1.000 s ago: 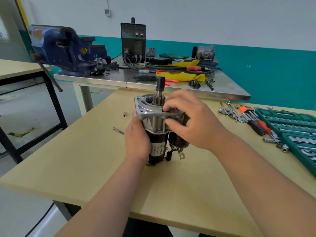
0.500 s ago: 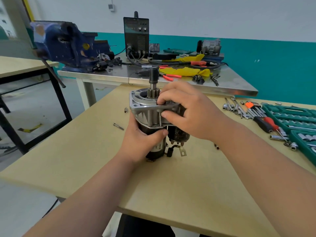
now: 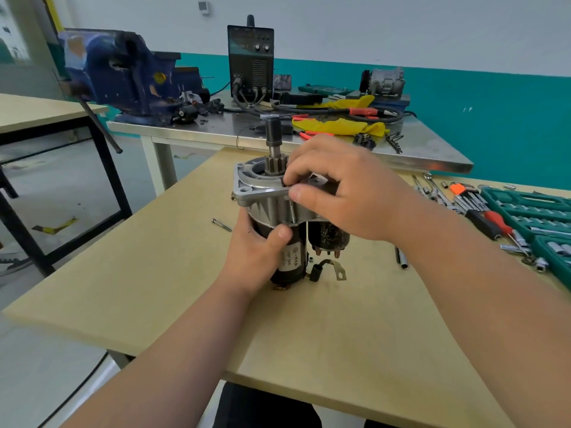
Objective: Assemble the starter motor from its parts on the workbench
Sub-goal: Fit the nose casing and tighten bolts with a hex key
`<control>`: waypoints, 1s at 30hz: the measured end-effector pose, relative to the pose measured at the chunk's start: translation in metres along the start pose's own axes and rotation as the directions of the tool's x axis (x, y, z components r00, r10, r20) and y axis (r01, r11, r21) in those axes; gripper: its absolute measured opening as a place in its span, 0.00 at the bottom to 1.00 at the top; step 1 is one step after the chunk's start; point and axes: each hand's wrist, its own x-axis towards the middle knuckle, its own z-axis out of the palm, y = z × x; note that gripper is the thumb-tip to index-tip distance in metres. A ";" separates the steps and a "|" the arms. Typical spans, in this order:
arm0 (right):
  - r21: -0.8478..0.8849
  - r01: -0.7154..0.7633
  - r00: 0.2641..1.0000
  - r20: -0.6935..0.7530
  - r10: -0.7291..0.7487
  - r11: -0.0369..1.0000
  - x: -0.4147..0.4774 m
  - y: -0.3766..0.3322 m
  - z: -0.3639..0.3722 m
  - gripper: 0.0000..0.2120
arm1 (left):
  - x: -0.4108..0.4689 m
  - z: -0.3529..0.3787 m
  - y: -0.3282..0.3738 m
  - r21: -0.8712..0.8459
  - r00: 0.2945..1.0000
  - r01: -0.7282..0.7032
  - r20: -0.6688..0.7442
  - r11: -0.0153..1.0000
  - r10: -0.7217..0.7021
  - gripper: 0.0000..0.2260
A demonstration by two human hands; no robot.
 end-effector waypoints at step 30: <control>-0.511 -0.770 0.428 0.031 0.903 0.383 -0.058 0.165 0.025 0.14 | -0.003 0.004 -0.004 -0.005 0.992 0.114 -0.046 0.993 -0.114 0.37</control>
